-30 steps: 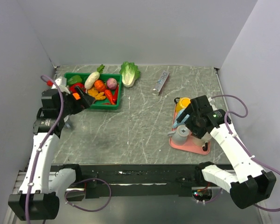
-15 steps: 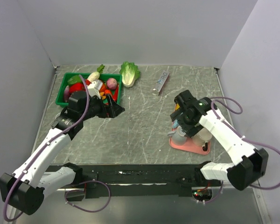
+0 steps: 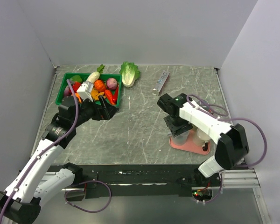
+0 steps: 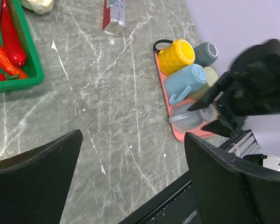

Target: Turn the mug right side up

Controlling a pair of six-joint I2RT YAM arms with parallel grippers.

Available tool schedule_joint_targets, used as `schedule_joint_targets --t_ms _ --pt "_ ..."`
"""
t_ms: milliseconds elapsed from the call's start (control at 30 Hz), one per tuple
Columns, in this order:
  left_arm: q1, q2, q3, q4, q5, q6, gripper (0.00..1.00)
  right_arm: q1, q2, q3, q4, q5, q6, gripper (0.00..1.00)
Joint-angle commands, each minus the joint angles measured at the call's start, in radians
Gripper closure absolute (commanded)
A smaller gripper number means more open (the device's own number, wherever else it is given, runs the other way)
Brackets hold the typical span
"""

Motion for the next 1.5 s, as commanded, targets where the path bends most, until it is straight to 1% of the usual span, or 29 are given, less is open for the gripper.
schedule_joint_targets --t_ms 0,267,400,533,1100,1467 --pt "-0.004 -0.032 0.041 -0.037 -0.02 0.008 0.04 0.018 0.079 0.068 -0.075 0.077 0.175 0.33" --pt "-0.004 -0.035 0.089 -0.114 -0.037 0.075 0.04 0.043 0.183 0.097 -0.127 0.108 0.28 0.35" --pt "-0.004 -0.04 0.083 -0.108 -0.046 0.08 0.04 0.043 0.214 0.103 -0.17 0.158 0.321 0.36" --pt "-0.004 -0.046 0.061 -0.086 -0.038 0.061 0.04 0.043 0.253 0.109 -0.198 0.177 0.347 0.36" --pt "-0.004 -0.049 0.035 -0.086 -0.049 0.066 0.04 0.026 0.255 0.011 -0.199 0.172 0.375 0.38" --pt "-0.004 -0.034 0.041 -0.086 -0.051 0.077 0.04 0.007 0.257 -0.006 -0.195 0.188 0.381 0.42"
